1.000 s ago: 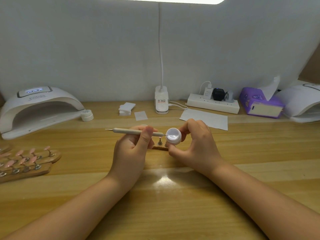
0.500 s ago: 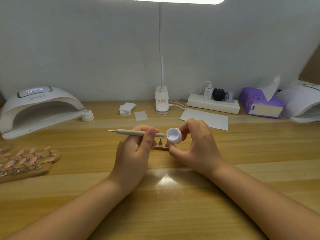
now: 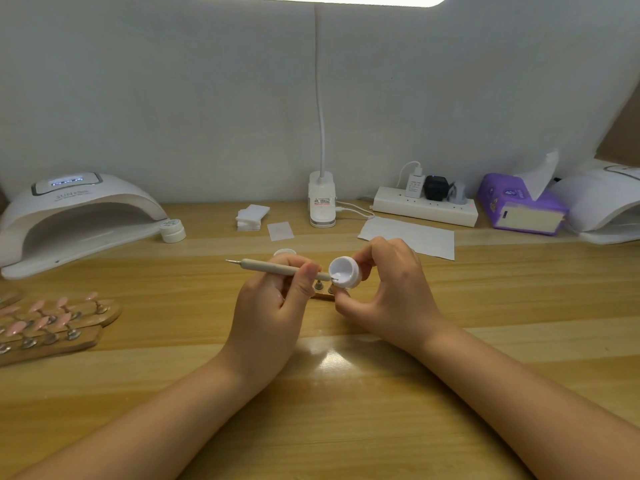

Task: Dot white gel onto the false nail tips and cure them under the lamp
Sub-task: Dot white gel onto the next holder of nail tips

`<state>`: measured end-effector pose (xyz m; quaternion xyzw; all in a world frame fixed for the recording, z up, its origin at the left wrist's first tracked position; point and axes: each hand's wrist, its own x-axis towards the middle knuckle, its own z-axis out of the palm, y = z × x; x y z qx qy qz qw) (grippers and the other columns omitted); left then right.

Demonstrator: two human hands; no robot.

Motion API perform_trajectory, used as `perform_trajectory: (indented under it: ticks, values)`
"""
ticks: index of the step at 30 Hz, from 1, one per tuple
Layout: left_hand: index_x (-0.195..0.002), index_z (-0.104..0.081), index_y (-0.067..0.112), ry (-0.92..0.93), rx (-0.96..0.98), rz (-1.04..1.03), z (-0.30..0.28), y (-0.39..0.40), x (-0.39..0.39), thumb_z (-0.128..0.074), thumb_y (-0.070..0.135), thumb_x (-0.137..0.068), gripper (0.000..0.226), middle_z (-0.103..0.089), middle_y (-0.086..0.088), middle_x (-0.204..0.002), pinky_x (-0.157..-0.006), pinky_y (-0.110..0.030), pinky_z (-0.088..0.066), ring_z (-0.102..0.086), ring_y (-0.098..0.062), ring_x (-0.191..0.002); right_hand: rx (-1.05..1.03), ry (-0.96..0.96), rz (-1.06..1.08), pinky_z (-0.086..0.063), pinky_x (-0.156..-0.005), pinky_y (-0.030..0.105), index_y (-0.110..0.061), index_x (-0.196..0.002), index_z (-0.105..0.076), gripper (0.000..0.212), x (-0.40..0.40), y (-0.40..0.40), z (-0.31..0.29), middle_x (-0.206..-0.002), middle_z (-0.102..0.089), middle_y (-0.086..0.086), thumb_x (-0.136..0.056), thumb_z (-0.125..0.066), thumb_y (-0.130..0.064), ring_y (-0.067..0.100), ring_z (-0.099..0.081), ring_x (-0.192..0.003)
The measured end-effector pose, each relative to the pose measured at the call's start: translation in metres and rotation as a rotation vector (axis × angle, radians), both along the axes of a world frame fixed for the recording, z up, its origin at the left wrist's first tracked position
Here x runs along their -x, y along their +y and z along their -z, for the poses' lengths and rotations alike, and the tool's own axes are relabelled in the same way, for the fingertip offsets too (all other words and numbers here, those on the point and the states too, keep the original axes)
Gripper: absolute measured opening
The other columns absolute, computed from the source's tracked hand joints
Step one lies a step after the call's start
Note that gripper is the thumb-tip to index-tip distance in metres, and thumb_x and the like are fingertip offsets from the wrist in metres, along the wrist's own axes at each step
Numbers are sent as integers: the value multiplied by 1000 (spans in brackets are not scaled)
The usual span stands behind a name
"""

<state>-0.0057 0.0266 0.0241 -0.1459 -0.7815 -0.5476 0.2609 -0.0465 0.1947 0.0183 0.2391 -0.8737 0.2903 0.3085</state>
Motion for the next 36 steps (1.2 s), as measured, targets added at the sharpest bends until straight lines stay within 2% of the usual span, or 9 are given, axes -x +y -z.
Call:
perform_trajectory:
  ticks: [6,14,17,23,31,36]
  values:
    - [-86,-64,20,-1,13,6,0,0,2,-49,35,-91,21,-60,10,-67,-59,-16,-42,-57,-7,-64,-7,25,-1,-40,-68,34,-14,-85,-54,34,-1,0,0,-77,-53,-3,-67,-80,-28,17,-46,-75]
    - [-86,-63,23,11,22,10,1,-1,2,-49,36,-92,20,-61,13,-70,-59,-14,-43,-58,-5,-66,-11,14,-3,-39,-68,32,-17,-85,-53,34,1,0,1,-77,-53,-5,-68,-78,-32,15,-45,-75]
    - [-89,-63,25,34,-23,-12,1,-2,2,-51,37,-95,18,-63,14,-73,-60,-11,-43,-60,-4,-68,-4,3,-5,-38,-69,31,-17,-85,-53,34,1,0,2,-77,-52,-6,-69,-77,-35,14,-45,-75]
    - [-94,-67,20,-36,-166,24,3,-4,7,-50,42,-91,28,-62,11,-67,-66,-16,-46,-59,-4,-68,14,-13,-22,-38,-69,30,-17,-83,-54,34,-1,0,0,-76,-54,-6,-69,-78,-37,14,-45,-74]
    - [-92,-67,24,-87,-193,65,5,-4,9,-52,42,-90,24,-59,16,-64,-66,-13,-46,-58,-3,-68,10,-24,-19,-38,-69,31,-16,-82,-57,33,-1,0,-1,-75,-54,-5,-71,-78,-38,12,-44,-74]
    - [-93,-68,21,-100,-237,35,5,-5,9,-56,43,-91,25,-65,8,-68,-68,-16,-48,-61,-4,-69,33,-28,-22,-38,-69,31,-14,-82,-57,33,-2,-1,-2,-73,-54,-5,-72,-78,-37,13,-45,-74]
